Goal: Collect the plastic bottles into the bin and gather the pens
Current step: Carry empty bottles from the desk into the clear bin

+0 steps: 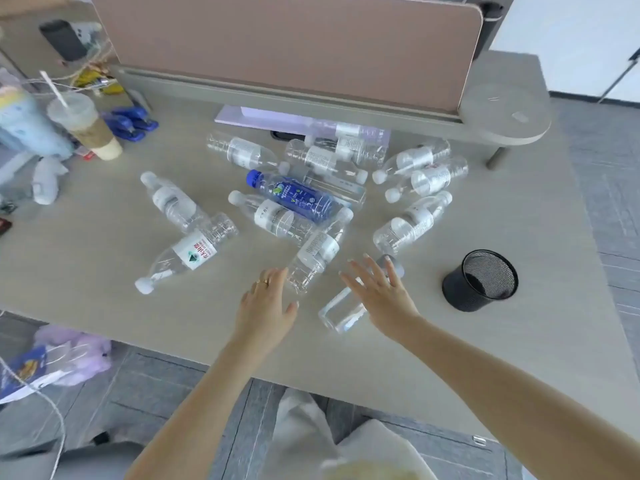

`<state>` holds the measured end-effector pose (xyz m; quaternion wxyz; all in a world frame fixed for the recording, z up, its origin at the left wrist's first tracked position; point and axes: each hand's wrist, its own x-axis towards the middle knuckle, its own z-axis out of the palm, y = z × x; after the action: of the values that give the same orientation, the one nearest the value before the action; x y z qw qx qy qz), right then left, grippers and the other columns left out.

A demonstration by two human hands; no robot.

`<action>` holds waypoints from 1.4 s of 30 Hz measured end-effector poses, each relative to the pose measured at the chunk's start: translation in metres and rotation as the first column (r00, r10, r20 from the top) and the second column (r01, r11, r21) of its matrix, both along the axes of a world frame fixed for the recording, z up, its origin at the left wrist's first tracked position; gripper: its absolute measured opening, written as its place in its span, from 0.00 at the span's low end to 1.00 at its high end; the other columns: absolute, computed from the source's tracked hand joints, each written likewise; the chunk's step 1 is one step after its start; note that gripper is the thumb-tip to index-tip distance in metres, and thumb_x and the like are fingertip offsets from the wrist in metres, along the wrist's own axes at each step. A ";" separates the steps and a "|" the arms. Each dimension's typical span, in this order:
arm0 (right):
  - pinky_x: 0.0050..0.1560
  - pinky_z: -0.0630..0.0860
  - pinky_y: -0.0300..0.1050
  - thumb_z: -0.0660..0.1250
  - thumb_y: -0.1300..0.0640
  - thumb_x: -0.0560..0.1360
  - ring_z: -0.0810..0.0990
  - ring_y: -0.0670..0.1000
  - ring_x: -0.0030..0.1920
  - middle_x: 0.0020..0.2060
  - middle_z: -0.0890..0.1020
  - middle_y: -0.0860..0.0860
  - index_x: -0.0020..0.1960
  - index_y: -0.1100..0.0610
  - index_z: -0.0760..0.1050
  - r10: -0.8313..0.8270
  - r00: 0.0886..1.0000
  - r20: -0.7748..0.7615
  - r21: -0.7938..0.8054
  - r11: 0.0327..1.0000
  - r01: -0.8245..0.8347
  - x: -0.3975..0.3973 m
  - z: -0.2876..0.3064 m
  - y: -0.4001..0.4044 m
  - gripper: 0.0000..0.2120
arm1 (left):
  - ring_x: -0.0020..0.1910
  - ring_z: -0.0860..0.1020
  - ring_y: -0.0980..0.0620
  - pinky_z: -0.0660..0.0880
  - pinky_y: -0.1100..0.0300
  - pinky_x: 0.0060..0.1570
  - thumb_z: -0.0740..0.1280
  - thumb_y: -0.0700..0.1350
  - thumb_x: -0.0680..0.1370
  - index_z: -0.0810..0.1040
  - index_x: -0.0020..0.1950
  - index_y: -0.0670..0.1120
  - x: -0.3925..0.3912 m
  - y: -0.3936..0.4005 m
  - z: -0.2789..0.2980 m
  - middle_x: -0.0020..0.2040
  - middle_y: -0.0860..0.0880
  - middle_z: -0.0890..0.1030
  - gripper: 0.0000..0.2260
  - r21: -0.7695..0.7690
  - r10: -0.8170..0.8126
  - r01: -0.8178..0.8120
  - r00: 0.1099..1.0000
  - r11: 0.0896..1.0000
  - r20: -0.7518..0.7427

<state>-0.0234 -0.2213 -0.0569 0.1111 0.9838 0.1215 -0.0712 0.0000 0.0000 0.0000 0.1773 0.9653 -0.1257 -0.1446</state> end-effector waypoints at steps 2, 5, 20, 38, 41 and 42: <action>0.72 0.44 0.62 0.78 0.60 0.56 0.70 0.58 0.69 0.67 0.74 0.53 0.71 0.53 0.68 -0.003 1.000 -0.001 0.010 1.000 0.003 0.002 0.000 0.002 0.44 | 0.63 0.71 0.43 0.66 0.52 0.61 0.65 0.48 0.76 0.62 0.71 0.45 0.014 0.002 -0.002 0.68 0.46 0.66 0.25 -0.025 -0.012 0.012 0.999 1.000 0.034; 0.72 0.48 0.61 0.77 0.61 0.56 0.72 0.57 0.67 0.61 0.76 0.53 0.69 0.53 0.69 -0.045 0.998 -0.041 -0.056 0.998 0.042 -0.008 -0.008 0.005 0.42 | 0.64 0.70 0.43 0.66 0.52 0.62 0.65 0.49 0.75 0.61 0.72 0.45 0.032 0.001 -0.004 0.71 0.46 0.63 0.28 -0.008 -0.071 0.071 0.997 0.997 0.042; 0.53 0.78 0.50 0.81 0.48 0.38 0.82 0.52 0.45 0.42 0.80 0.48 0.49 0.56 0.66 -0.282 0.959 0.042 0.190 0.944 0.269 -0.063 0.011 0.037 0.44 | 0.58 0.76 0.44 0.69 0.56 0.50 0.60 0.65 0.74 0.67 0.62 0.42 0.119 -0.079 -0.016 0.59 0.44 0.77 0.29 0.449 -0.470 0.379 0.876 0.809 0.108; 0.69 0.63 0.47 0.73 0.57 0.61 0.72 0.53 0.66 0.62 0.75 0.50 0.65 0.56 0.67 -0.716 0.694 0.077 0.406 0.658 0.634 -0.109 0.062 0.029 0.33 | 0.62 0.74 0.42 0.71 0.53 0.56 0.67 0.59 0.71 0.38 0.76 0.48 0.074 -0.067 -0.046 0.65 0.40 0.71 0.47 0.120 -0.417 0.432 0.899 0.894 -0.131; 0.72 0.52 0.43 0.67 0.56 0.69 0.64 0.51 0.71 0.68 0.69 0.49 0.70 0.56 0.63 -0.785 0.619 -0.001 0.469 0.547 0.694 -0.114 0.066 0.028 0.31 | 0.64 0.71 0.40 0.70 0.51 0.56 0.68 0.56 0.71 0.46 0.77 0.44 0.057 -0.063 -0.028 0.66 0.39 0.70 0.43 -0.008 -0.407 0.408 0.909 0.913 -0.090; 0.72 0.52 0.43 0.67 0.54 0.70 0.64 0.51 0.70 0.68 0.69 0.48 0.70 0.54 0.62 -0.809 0.588 -0.009 0.486 0.510 0.709 -0.117 0.067 0.028 0.31 | 0.64 0.70 0.40 0.70 0.50 0.57 0.68 0.55 0.71 0.49 0.76 0.44 0.050 -0.064 -0.022 0.66 0.39 0.70 0.42 -0.059 -0.405 0.401 0.911 0.914 -0.081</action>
<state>-0.1402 -0.1935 0.0101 -0.1444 0.9345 -0.3245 0.0252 0.0504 -0.0641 -0.0220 0.1690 0.9072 -0.3169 -0.2193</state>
